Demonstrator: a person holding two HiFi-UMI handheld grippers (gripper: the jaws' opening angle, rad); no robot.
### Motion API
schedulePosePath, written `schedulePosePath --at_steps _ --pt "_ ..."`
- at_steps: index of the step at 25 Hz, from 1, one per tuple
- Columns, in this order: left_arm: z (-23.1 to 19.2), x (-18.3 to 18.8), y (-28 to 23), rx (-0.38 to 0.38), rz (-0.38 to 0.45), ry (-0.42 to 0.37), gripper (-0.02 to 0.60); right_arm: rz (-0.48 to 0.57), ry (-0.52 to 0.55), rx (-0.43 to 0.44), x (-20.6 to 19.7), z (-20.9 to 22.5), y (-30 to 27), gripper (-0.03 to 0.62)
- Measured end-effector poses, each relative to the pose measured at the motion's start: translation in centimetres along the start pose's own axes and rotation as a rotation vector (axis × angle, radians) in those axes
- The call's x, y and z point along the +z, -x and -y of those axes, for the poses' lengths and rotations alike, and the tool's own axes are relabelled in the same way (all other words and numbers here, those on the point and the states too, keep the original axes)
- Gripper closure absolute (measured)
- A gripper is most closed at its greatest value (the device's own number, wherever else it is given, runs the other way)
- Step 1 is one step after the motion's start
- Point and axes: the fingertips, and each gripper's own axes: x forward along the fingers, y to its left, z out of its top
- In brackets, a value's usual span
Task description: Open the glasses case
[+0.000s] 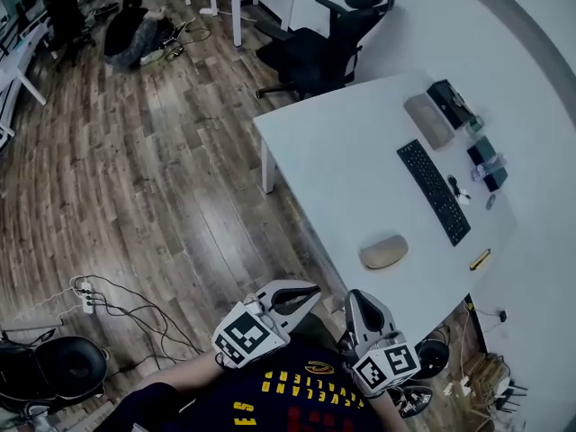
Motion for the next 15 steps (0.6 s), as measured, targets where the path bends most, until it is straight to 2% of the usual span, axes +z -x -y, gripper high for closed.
schedulePosePath --at_steps 4,15 --pt "-0.5 0.8 -2.5 -0.026 -0.033 -0.031 0.568 0.031 -0.055 -0.031 0.8 2.8 -0.3 0.572" --pt "-1.0 2.5 -8.8 -0.042 -0.113 -0.115 0.568 0.094 -0.197 -0.035 2.3 9.8 -1.0 0.572"
